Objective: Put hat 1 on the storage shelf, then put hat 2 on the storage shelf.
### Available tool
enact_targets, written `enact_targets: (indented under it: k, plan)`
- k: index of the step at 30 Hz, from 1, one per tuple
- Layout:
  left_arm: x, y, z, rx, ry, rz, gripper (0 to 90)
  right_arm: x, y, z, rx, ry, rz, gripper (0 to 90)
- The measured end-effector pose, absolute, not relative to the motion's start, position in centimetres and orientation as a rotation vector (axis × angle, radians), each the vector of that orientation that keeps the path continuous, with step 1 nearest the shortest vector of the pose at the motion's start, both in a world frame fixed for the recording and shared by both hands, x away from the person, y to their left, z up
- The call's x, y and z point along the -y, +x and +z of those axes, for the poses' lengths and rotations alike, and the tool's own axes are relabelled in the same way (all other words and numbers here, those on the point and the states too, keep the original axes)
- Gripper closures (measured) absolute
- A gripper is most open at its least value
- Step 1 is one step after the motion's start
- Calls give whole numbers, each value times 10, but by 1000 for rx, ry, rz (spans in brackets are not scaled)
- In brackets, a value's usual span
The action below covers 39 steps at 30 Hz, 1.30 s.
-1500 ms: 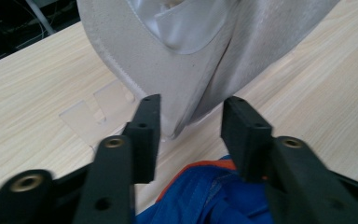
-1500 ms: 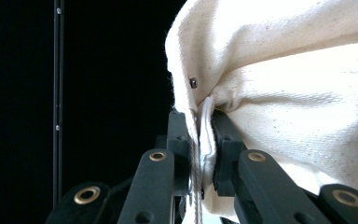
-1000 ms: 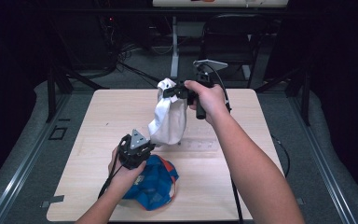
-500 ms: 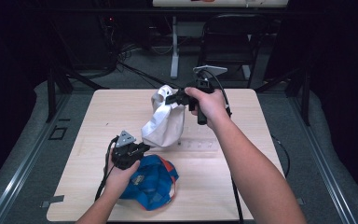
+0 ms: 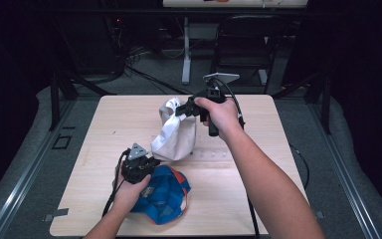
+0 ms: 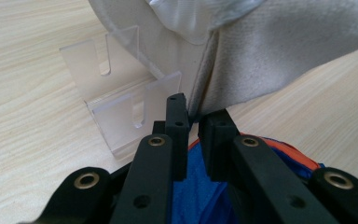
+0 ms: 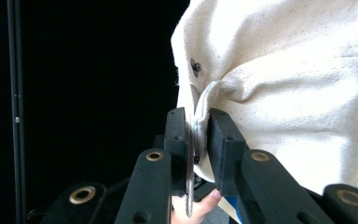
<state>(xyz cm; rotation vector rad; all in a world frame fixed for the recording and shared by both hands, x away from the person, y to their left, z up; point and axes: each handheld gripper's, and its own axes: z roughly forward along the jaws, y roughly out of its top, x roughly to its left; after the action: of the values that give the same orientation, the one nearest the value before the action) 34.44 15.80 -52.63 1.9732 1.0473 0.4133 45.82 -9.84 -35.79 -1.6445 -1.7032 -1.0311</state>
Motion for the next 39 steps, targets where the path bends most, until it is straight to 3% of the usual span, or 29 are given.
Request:
enact_targets:
  k: [5,16,26,39]
  plan:
    - [-161,342,-524,-1046,1961,416,766,106,457,-356,1700,-1637,-1060,730]
    - [-173,328,-513,-1042,1922,406,544,133,444,-338,1761,-1658,-1144,633]
    - [-201,308,-512,-1047,1962,449,511,156,415,-339,1951,-1692,-1212,548]
    - [-242,302,-530,-1151,1904,456,492,169,381,-365,2070,-1691,-1231,540]
